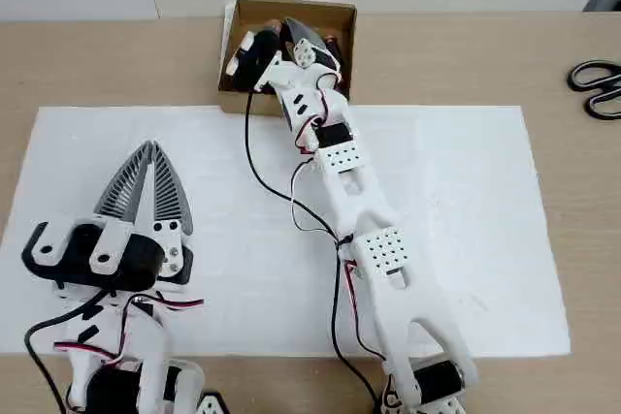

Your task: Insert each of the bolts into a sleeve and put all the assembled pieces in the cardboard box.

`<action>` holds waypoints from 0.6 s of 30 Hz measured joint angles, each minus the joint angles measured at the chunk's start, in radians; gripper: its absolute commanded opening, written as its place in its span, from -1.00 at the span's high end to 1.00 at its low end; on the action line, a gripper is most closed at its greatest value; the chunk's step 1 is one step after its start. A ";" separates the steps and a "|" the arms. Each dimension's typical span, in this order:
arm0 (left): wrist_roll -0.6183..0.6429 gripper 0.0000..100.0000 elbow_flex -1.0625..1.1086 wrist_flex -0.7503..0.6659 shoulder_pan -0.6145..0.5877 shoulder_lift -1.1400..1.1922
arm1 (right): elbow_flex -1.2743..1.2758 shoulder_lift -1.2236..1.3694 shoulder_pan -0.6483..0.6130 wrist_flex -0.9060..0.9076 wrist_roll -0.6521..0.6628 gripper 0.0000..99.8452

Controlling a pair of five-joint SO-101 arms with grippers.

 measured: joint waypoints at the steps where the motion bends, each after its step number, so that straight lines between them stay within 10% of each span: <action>1: 0.000 0.99 0.000 0.000 0.000 0.000 | 0.000 0.000 0.000 0.000 0.005 0.98; 18: 0.000 0.99 0.000 0.000 0.000 0.000 | -0.017 0.003 0.011 0.002 0.011 0.71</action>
